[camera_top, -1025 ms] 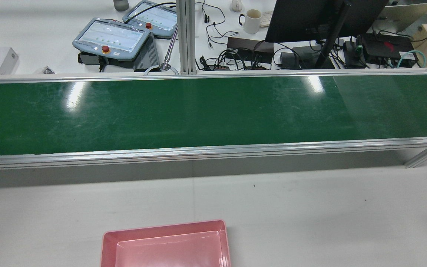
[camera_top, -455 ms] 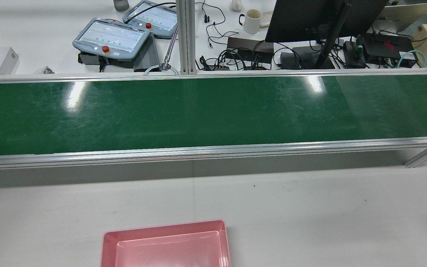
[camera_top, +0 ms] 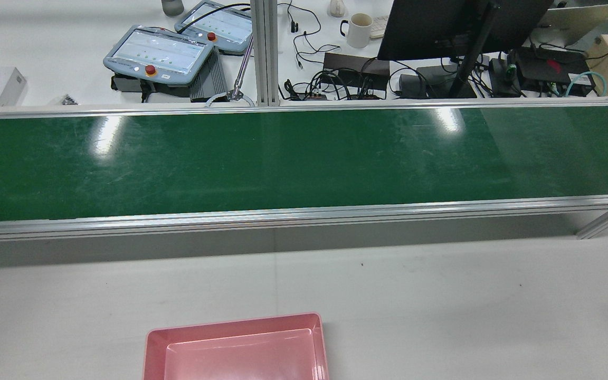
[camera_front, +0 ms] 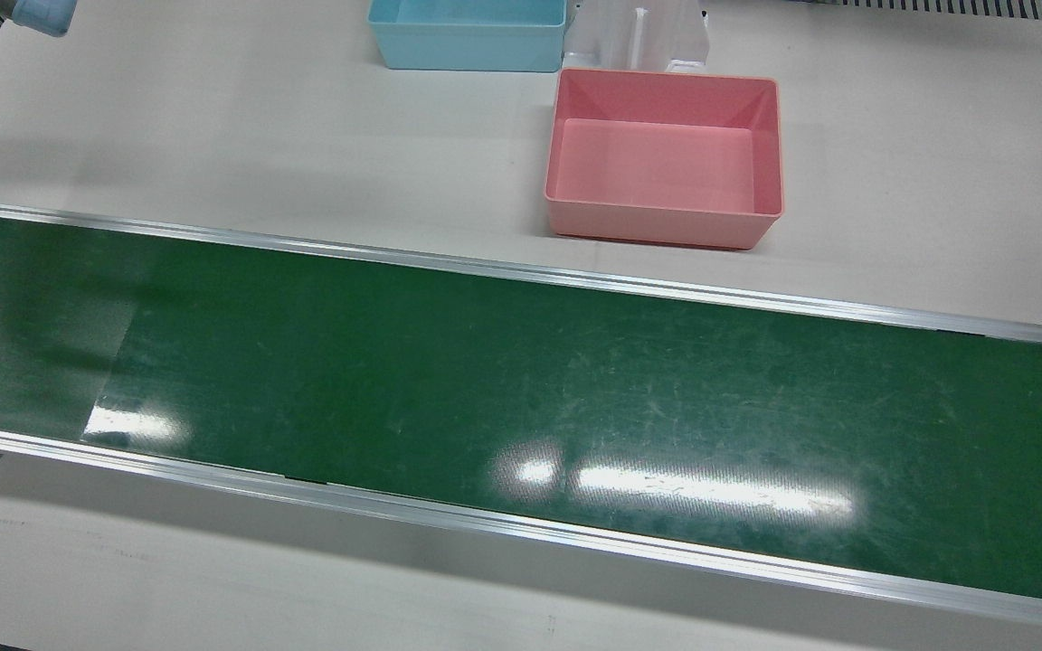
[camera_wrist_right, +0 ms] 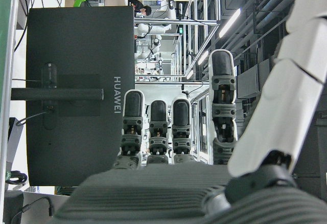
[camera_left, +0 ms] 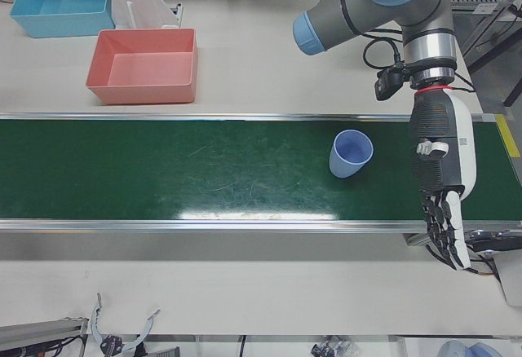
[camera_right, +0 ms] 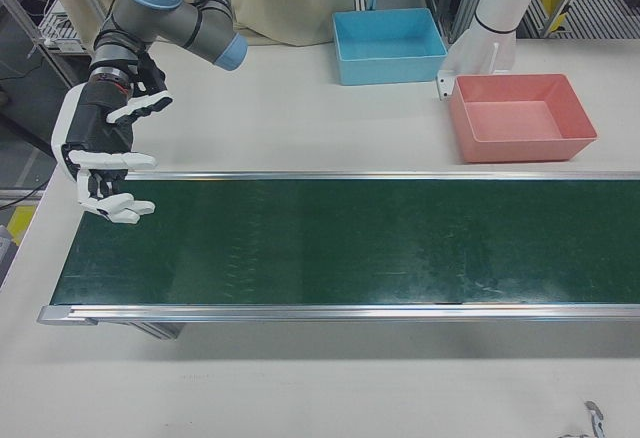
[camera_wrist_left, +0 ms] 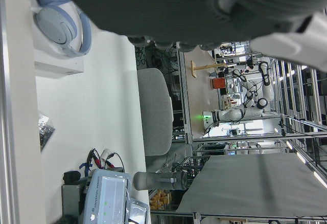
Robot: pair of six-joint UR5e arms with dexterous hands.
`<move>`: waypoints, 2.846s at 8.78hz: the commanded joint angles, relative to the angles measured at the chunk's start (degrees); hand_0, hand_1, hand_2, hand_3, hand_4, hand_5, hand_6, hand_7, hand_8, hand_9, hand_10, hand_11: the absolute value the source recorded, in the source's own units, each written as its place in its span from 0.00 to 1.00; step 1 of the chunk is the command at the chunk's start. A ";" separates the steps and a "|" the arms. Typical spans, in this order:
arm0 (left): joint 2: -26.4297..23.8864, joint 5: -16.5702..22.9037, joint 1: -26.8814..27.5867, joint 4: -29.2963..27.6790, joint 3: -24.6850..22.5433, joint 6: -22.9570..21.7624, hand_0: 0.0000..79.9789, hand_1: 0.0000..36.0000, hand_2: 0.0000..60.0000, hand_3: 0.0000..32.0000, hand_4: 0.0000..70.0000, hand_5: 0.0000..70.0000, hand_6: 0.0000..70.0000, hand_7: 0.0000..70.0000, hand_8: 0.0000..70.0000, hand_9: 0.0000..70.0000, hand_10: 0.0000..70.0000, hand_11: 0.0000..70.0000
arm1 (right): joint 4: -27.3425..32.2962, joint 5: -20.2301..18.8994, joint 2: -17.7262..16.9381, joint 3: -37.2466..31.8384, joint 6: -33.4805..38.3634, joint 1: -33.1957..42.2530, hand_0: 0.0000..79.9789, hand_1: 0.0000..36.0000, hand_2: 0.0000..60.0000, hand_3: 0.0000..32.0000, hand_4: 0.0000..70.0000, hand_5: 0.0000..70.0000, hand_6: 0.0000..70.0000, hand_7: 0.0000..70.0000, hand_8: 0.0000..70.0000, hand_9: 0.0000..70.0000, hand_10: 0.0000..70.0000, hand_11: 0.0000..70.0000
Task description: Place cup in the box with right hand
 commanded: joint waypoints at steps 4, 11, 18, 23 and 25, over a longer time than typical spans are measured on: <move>0.00 0.00 0.07 0.00 0.00 0.01 0.00 0.00 0.00 0.00 0.00 0.00 0.00 0.00 0.00 0.00 0.00 0.00 | 0.00 0.00 0.00 -0.01 0.05 0.00 0.63 0.32 0.08 0.00 0.88 0.08 0.20 0.74 0.27 0.44 0.34 0.50; 0.00 0.00 -0.02 0.00 0.00 0.01 0.00 0.00 0.00 0.00 0.00 0.00 0.00 0.00 0.00 0.00 0.00 0.00 | 0.00 0.00 0.00 -0.01 0.05 0.00 0.62 0.33 0.09 0.00 0.87 0.08 0.20 0.74 0.27 0.44 0.33 0.49; 0.00 0.00 -0.02 0.00 0.00 0.01 0.00 0.00 0.00 0.00 0.00 0.00 0.00 0.00 0.00 0.00 0.00 0.00 | 0.00 0.00 0.00 -0.01 -0.03 0.00 0.62 0.32 0.08 0.00 0.86 0.08 0.20 0.72 0.26 0.43 0.32 0.47; -0.09 0.00 0.07 0.00 0.00 0.01 0.00 0.00 0.00 0.00 0.00 0.00 0.00 0.00 0.00 0.00 0.00 0.00 | 0.00 0.00 0.00 -0.01 0.05 0.00 0.63 0.32 0.08 0.00 0.88 0.08 0.20 0.74 0.27 0.44 0.33 0.48; 0.00 0.00 0.07 0.00 0.00 0.01 0.00 0.00 0.00 0.00 0.00 0.00 0.00 0.00 0.00 0.00 0.00 0.00 | 0.00 0.00 0.00 -0.01 0.05 0.00 0.63 0.32 0.08 0.00 0.88 0.08 0.20 0.74 0.27 0.44 0.33 0.48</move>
